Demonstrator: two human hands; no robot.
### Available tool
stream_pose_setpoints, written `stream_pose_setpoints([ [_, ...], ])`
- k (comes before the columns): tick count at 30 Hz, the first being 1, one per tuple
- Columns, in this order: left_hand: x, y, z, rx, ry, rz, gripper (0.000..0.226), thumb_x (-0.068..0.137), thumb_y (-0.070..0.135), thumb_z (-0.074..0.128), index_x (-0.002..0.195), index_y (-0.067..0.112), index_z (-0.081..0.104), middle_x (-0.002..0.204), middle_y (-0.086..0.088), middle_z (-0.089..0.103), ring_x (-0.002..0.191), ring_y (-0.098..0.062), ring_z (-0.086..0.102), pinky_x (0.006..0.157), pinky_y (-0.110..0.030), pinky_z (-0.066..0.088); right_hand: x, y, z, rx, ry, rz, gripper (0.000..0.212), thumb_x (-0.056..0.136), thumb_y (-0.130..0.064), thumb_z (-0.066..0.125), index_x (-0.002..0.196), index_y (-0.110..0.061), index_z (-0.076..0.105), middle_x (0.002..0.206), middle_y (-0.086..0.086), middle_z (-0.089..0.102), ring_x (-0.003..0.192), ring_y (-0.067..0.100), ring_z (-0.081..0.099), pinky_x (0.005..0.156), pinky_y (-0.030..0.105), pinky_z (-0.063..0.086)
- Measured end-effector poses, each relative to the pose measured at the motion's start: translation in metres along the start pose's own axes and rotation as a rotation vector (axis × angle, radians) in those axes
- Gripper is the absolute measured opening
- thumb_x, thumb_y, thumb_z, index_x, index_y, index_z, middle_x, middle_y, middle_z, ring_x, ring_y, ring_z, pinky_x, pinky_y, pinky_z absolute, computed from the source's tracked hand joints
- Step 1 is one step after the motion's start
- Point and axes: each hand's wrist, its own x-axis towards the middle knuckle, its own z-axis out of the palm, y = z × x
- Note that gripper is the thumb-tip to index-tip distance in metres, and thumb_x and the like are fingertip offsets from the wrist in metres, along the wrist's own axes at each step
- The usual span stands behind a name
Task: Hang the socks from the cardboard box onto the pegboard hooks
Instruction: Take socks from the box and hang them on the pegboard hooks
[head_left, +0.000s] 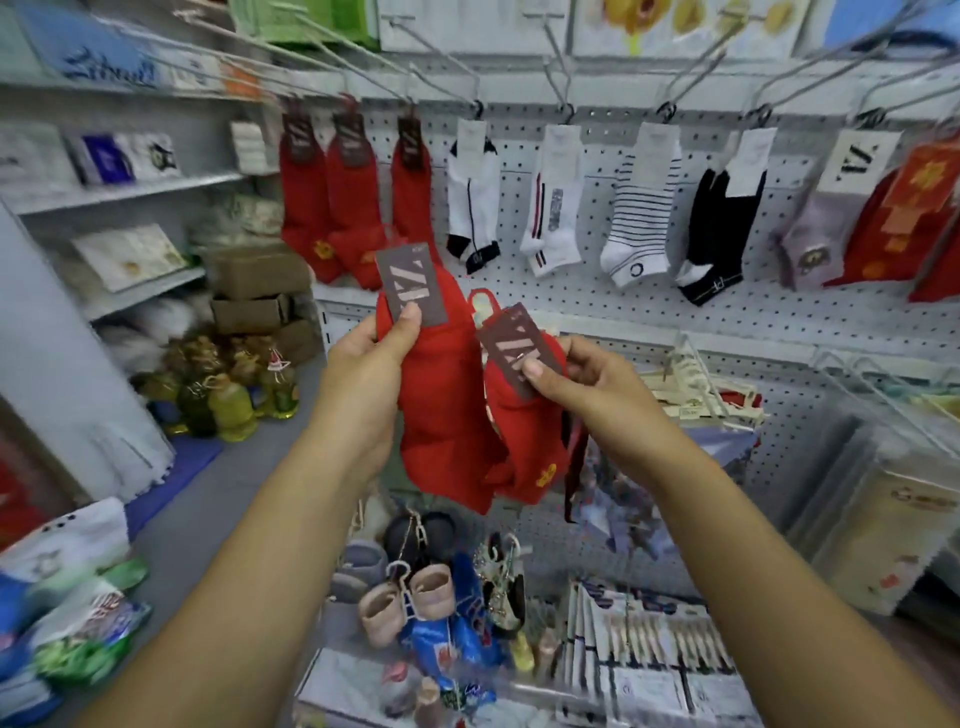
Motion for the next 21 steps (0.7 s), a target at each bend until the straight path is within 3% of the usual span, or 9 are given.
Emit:
stream_pose_setpoints([
  [3, 0.014, 0.004, -0.014, 0.016, 0.098, 0.022, 0.017, 0.103, 0.018, 0.057, 0.109, 0.019, 0.073, 0.102, 0.000, 0.079, 0.092, -0.013, 0.076, 0.075, -0.026, 0.061, 0.027, -0.006, 0.014, 0.033, 0.042, -0.017, 0.013, 0.093, -0.015, 0.069, 0.102, -0.006, 0.066, 0.094, 0.004, 0.078, 0.090, 0.016, 0.073, 0.085, 0.029, 0.057],
  [7, 0.032, 0.008, -0.024, 0.093, 0.216, 0.088, 0.017, 0.104, 0.021, 0.057, 0.111, 0.019, 0.073, 0.098, 0.001, 0.080, 0.085, -0.012, 0.076, 0.064, -0.024, 0.059, 0.063, -0.013, 0.024, 0.072, 0.129, -0.027, 0.029, 0.092, -0.026, 0.072, 0.109, -0.004, 0.065, 0.094, 0.011, 0.078, 0.095, 0.033, 0.074, 0.088, 0.051, 0.056],
  [9, 0.043, 0.013, -0.027, 0.173, 0.263, 0.124, 0.017, 0.104, 0.025, 0.057, 0.105, 0.023, 0.073, 0.093, 0.004, 0.080, 0.083, -0.010, 0.076, 0.061, -0.022, 0.058, 0.083, -0.014, 0.023, 0.029, 0.140, -0.044, 0.023, 0.092, -0.028, 0.073, 0.104, -0.010, 0.065, 0.092, 0.012, 0.078, 0.090, 0.032, 0.075, 0.082, 0.055, 0.057],
  [13, 0.072, 0.021, -0.035, 0.230, 0.341, 0.161, 0.019, 0.105, 0.028, 0.054, 0.106, 0.024, 0.073, 0.103, 0.000, 0.079, 0.094, -0.016, 0.075, 0.077, -0.029, 0.060, 0.124, -0.014, 0.018, -0.042, 0.117, -0.080, 0.016, 0.091, -0.030, 0.074, 0.093, -0.017, 0.064, 0.096, 0.013, 0.077, 0.084, 0.022, 0.076, 0.076, 0.041, 0.062],
  [17, 0.096, 0.021, -0.046, 0.194, 0.438, 0.130, 0.023, 0.106, 0.026, 0.052, 0.100, 0.023, 0.074, 0.095, 0.000, 0.078, 0.088, -0.017, 0.074, 0.072, -0.026, 0.057, 0.161, -0.012, 0.027, -0.085, 0.081, -0.081, 0.025, 0.091, -0.030, 0.074, 0.104, -0.009, 0.068, 0.097, 0.010, 0.077, 0.087, 0.024, 0.075, 0.077, 0.046, 0.062],
  [21, 0.116, 0.019, -0.061, 0.170, 0.470, 0.104, 0.026, 0.106, 0.028, 0.052, 0.092, 0.025, 0.075, 0.087, 0.003, 0.079, 0.088, -0.020, 0.075, 0.080, -0.033, 0.059, 0.192, -0.008, 0.050, -0.107, 0.044, -0.066, 0.023, 0.092, -0.030, 0.072, 0.107, -0.013, 0.066, 0.101, 0.006, 0.075, 0.091, 0.022, 0.075, 0.084, 0.048, 0.061],
])
